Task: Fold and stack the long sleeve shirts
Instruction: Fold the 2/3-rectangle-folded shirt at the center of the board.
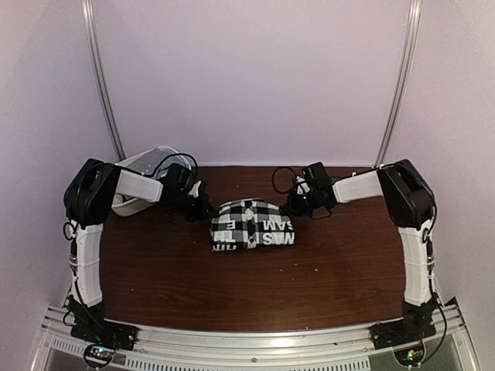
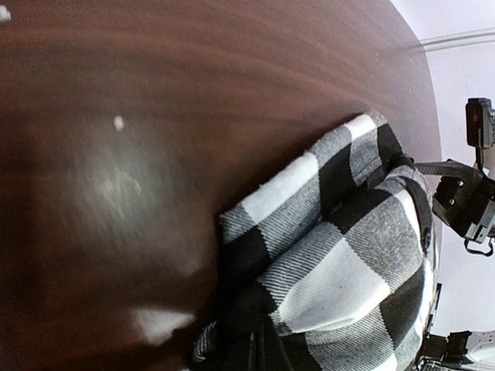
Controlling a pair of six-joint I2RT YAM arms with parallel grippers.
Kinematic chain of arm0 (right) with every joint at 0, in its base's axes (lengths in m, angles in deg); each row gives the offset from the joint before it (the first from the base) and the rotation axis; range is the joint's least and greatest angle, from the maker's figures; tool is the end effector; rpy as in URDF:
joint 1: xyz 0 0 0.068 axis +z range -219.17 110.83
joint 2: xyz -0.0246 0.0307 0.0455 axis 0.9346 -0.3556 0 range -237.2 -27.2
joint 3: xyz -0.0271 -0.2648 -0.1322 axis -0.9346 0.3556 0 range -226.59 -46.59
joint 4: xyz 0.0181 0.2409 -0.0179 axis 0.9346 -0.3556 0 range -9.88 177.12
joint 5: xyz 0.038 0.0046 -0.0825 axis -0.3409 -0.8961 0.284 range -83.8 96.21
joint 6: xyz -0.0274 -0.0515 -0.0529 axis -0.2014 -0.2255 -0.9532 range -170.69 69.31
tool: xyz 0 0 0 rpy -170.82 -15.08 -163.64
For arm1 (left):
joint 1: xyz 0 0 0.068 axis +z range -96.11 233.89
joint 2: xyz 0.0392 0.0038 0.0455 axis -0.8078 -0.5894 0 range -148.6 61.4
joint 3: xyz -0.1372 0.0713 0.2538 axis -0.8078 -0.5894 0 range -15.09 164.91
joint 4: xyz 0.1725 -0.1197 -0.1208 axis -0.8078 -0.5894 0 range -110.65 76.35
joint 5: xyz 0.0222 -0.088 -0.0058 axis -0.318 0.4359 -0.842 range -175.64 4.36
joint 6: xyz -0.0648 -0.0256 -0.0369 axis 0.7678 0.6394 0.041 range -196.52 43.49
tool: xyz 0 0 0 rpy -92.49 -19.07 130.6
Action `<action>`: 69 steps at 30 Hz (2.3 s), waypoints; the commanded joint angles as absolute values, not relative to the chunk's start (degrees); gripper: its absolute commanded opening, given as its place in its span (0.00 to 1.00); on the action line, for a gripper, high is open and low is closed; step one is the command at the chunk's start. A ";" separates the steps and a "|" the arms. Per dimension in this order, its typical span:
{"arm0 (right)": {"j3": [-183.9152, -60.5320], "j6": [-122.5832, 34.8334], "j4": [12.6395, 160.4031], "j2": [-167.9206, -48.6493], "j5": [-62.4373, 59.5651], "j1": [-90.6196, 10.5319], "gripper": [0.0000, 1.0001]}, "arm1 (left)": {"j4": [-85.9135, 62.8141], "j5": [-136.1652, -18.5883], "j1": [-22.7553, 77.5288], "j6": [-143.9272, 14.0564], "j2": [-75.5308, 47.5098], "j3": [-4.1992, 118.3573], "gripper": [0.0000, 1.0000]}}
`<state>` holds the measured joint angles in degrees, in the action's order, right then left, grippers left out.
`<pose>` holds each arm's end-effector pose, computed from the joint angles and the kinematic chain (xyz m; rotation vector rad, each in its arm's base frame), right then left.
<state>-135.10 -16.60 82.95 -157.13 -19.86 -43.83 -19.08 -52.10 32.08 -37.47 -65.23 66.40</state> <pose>0.4462 0.2441 0.1356 -0.0449 2.5102 1.0084 0.4282 -0.2116 0.1281 -0.1120 2.6153 -1.1486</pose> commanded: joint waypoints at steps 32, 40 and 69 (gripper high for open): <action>-101.33 -12.61 86.92 -124.56 -1.40 -35.09 0.00 | -15.68 -69.94 23.47 -35.46 -41.08 42.81 0.00; -103.43 -14.04 86.21 -127.31 -1.67 -37.35 0.00 | -17.93 -69.65 24.36 -37.33 -42.97 46.30 0.00; -127.01 -22.63 70.88 -136.29 -0.17 -21.90 0.42 | -21.65 -66.05 14.46 -35.49 -32.55 42.48 0.22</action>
